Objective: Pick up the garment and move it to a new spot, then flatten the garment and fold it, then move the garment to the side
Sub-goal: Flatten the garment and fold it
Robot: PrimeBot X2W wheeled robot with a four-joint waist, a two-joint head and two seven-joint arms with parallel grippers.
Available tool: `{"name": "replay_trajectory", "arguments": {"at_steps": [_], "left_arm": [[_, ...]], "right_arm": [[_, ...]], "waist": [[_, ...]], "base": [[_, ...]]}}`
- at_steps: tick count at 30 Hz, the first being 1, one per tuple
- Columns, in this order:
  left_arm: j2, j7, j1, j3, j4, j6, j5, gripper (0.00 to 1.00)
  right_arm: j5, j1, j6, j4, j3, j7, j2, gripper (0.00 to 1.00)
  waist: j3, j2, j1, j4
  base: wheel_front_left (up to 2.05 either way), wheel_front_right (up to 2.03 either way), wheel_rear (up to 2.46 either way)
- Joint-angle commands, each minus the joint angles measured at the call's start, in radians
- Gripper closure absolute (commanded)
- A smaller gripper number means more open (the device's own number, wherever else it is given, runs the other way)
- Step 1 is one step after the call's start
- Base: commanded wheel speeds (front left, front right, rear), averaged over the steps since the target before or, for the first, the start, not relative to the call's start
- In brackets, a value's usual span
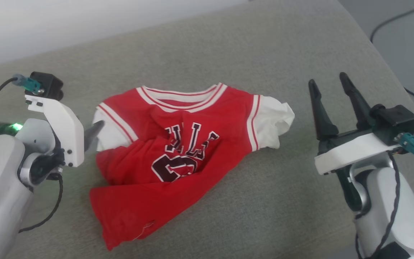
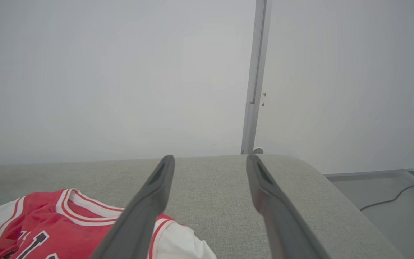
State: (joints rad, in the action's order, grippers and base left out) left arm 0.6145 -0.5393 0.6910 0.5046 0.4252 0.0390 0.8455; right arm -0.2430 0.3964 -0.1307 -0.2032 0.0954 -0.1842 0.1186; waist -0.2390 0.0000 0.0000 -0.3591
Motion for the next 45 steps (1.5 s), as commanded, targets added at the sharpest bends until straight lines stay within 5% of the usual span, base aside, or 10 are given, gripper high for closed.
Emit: {"name": "replay_trajectory", "arguments": {"at_steps": [1,10,11,12,13,22,40,45], "left_arm": [[-0.005,-0.026,0.019,0.004,0.024,-0.015,-0.003,0.00],[-0.041,-0.179,0.050,0.053,0.180,-0.101,-0.013,0.00],[-0.049,-0.194,0.046,0.055,0.197,-0.111,-0.005,0.30],[-0.057,-0.212,0.041,0.055,0.211,-0.117,0.006,0.77],[-0.061,-0.224,0.040,0.059,0.220,-0.121,0.009,1.00],[-0.059,-0.230,0.079,0.068,0.230,-0.122,-0.007,1.00],[0.126,-0.161,-0.007,-0.025,0.121,-0.147,0.028,1.00],[0.122,-0.117,-0.058,-0.041,0.138,-0.146,0.049,1.00]], "right_arm": [[0.004,0.015,0.000,-0.009,0.001,-0.016,-0.013,0.00],[0.007,0.036,0.000,-0.062,0.009,-0.040,-0.043,0.00],[0.007,0.037,0.000,-0.066,0.009,-0.042,-0.045,0.00],[0.007,0.038,0.000,-0.069,0.009,-0.045,-0.045,0.00],[0.009,0.039,0.000,-0.071,0.007,-0.047,-0.045,0.00],[0.025,0.046,0.000,-0.077,-0.023,-0.051,-0.036,0.00],[0.053,-0.025,0.000,-0.008,-0.100,0.016,0.010,0.00],[0.056,-0.026,0.000,0.015,-0.095,0.036,0.008,0.00]], "waist": [[-0.026,0.0000,0.0000,-0.025],[-0.071,0.0000,0.0000,-0.055],[-0.073,0.0000,0.0000,-0.056],[-0.075,0.0000,0.0000,-0.056],[-0.077,0.0000,0.0000,-0.056],[-0.074,0.0000,0.0000,-0.022],[0.007,0.0000,0.0000,0.163],[0.006,0.0000,0.0000,0.182]], "base": [[0.00,0.00,0.00],[0.00,0.00,0.00],[0.00,0.00,0.00],[0.00,0.00,0.00],[0.00,0.00,0.00],[0.00,0.00,0.00],[0.00,0.00,0.00],[0.00,0.00,0.00]]}}
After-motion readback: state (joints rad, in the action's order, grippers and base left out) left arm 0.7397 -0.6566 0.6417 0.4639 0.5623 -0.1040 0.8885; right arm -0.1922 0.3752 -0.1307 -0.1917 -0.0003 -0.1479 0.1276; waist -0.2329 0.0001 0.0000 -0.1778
